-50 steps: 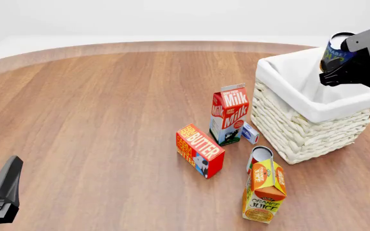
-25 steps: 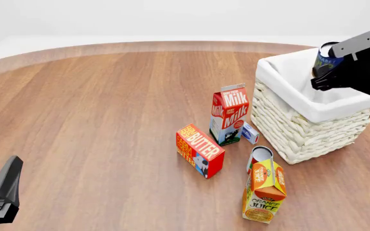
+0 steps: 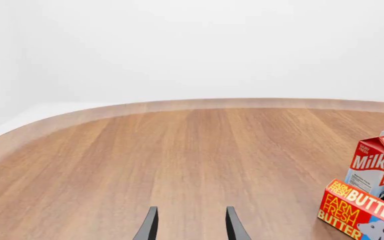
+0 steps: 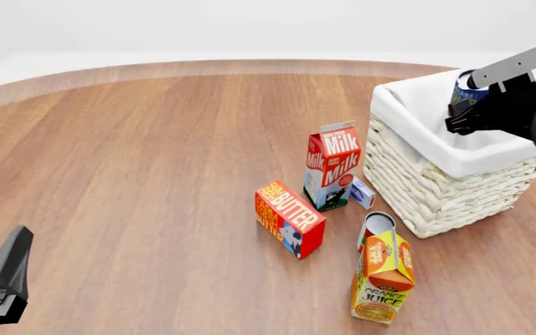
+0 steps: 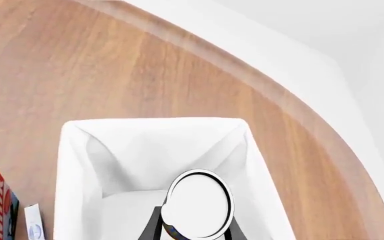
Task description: Pick up the alphabet soup, and put it in the basket.
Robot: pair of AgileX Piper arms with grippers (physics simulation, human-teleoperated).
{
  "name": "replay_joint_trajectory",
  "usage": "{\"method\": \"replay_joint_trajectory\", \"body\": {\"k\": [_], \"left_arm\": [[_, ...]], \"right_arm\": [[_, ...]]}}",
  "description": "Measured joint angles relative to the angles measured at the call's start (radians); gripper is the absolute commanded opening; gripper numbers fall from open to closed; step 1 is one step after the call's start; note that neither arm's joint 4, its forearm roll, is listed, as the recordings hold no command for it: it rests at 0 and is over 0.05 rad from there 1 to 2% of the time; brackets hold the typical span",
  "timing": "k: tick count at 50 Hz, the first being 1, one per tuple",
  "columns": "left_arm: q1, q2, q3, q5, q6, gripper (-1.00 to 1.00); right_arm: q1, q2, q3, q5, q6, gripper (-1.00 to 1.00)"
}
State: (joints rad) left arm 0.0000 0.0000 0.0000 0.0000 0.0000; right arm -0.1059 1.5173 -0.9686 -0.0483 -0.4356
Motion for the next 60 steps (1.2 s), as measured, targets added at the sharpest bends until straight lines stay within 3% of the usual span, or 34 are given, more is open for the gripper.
{"method": "replay_joint_trajectory", "body": {"k": [60], "left_arm": [[0.000,0.000,0.000,0.000,0.000,1.00]], "right_arm": [[-0.008,0.138,-0.076,0.024,0.001,-1.00]]}}
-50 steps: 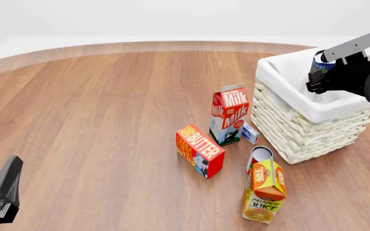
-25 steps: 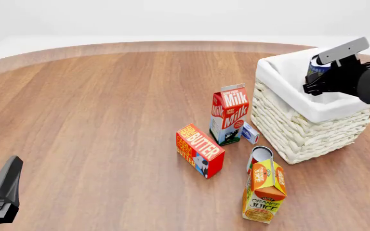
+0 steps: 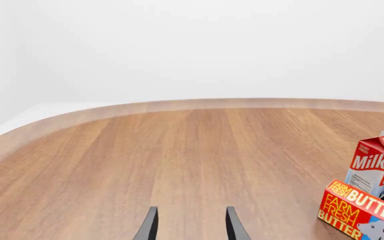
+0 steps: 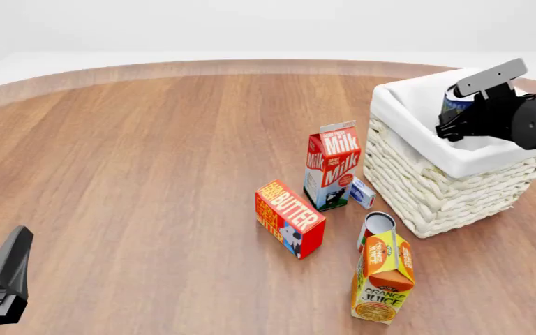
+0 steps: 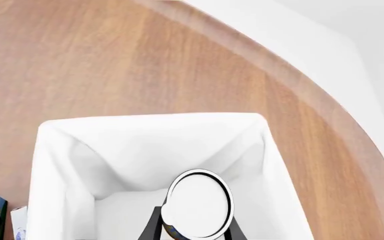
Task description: Pick up the alphabet soup, and put it in the basket.
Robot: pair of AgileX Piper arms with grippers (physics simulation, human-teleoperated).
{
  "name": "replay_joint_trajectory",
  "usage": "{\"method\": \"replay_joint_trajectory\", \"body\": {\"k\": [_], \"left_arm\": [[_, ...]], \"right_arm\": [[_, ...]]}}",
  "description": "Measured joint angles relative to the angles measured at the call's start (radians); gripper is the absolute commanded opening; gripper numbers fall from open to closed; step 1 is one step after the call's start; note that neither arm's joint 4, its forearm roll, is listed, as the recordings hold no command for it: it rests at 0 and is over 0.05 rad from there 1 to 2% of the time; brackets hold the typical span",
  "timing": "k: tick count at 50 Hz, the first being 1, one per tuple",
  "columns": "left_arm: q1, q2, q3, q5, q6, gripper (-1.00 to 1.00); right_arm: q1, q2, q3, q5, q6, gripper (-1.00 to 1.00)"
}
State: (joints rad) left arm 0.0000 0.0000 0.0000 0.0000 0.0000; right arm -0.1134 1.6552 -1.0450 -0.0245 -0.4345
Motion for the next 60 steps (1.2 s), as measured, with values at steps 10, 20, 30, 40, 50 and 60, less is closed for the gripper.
{"method": "replay_joint_trajectory", "body": {"k": [10,20,30,40,50,60], "left_arm": [[0.000,0.000,0.000,0.000,0.000,1.00],[0.000,0.000,0.000,0.000,0.000,1.00],[0.000,0.000,0.000,0.000,0.000,1.00],[0.000,0.000,0.000,0.000,0.000,1.00],[0.000,0.000,0.000,0.000,0.000,1.00],[0.000,0.000,0.000,0.000,0.000,1.00]], "right_arm": [[0.006,0.002,0.002,0.007,0.002,-1.00],[0.007,0.001,0.003,0.010,0.009,1.00],[0.001,-0.002,-0.007,0.007,0.024,1.00],[-0.002,-0.004,-0.015,0.006,0.031,1.00],[-0.003,-0.014,-0.020,0.010,0.039,1.00],[-0.003,-0.034,-0.018,0.011,0.050,1.00]]}}
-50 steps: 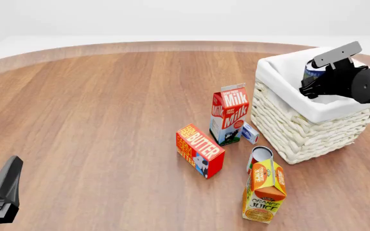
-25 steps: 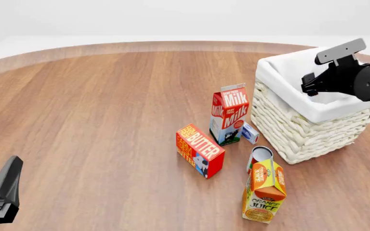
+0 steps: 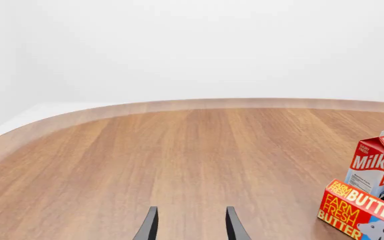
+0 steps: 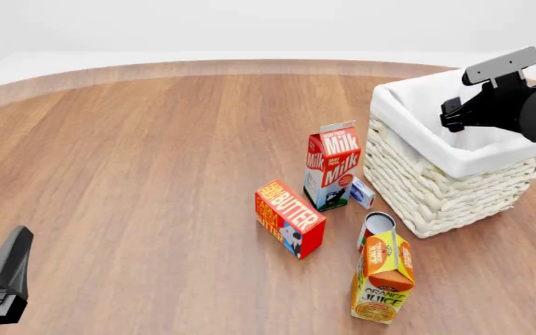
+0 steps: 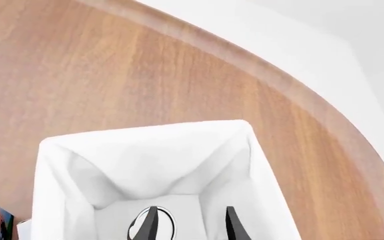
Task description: Pick up the alphabet soup, and put it in the basket.
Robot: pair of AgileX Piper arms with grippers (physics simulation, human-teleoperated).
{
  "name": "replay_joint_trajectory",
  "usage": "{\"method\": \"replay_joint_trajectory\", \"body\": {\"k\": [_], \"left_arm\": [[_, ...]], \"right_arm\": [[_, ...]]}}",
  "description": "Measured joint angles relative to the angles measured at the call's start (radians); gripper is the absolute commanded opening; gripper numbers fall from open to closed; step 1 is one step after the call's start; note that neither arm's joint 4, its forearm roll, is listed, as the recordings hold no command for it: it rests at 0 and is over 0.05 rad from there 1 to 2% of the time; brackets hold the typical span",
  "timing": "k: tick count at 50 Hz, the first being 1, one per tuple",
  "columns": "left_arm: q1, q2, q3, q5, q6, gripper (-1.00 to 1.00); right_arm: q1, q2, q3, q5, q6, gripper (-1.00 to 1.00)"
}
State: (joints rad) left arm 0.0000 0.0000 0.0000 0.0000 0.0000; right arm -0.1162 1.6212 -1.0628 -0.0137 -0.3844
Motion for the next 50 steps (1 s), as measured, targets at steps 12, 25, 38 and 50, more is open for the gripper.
{"method": "replay_joint_trajectory", "body": {"k": [12,25,38,50], "left_arm": [[0.000,0.000,0.000,0.000,0.000,1.00],[0.000,0.000,0.000,0.000,0.000,1.00],[0.000,0.000,0.000,0.000,0.000,1.00],[0.000,0.000,0.000,0.000,0.000,1.00]], "right_arm": [[0.003,-0.036,0.011,0.002,0.013,1.00],[-0.001,-0.083,0.039,-0.002,0.020,1.00],[-0.001,-0.142,0.079,-0.004,0.028,1.00],[0.005,-0.212,0.123,-0.001,0.034,1.00]]}}
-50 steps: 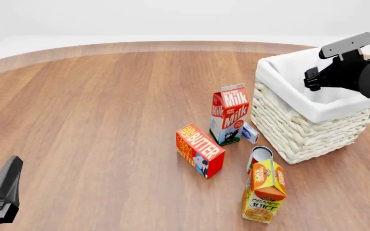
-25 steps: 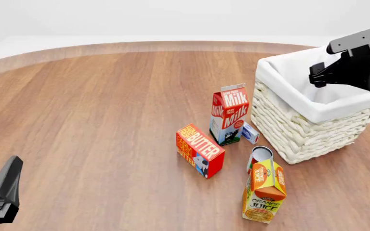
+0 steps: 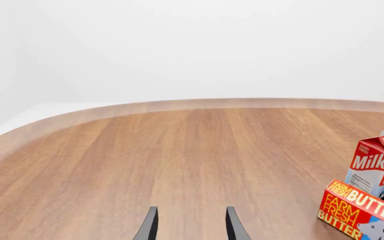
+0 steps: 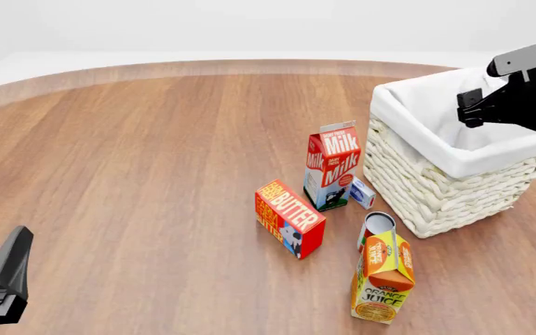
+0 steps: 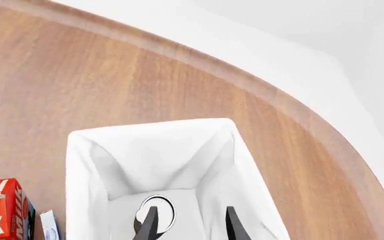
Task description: Pick up the alphabet soup, and put it in the basket.
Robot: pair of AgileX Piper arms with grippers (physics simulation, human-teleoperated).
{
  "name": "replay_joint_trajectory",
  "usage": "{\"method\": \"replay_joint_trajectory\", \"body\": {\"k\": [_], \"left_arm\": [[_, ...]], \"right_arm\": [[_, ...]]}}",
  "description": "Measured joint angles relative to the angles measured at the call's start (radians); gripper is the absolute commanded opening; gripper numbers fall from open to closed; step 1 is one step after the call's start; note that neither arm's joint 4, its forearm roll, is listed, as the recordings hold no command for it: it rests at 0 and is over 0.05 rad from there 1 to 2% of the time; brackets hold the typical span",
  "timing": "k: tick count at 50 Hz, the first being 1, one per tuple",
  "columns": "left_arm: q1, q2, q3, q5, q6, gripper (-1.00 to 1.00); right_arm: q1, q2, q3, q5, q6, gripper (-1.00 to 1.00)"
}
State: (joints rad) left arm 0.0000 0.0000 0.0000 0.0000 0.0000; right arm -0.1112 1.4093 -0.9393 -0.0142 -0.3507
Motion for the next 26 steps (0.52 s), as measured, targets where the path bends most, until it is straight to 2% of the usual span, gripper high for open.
{"method": "replay_joint_trajectory", "body": {"k": [26], "left_arm": [[0.000,0.000,0.000,0.000,0.000,1.00]], "right_arm": [[0.018,-0.151,0.112,-0.006,0.022,1.00]]}}
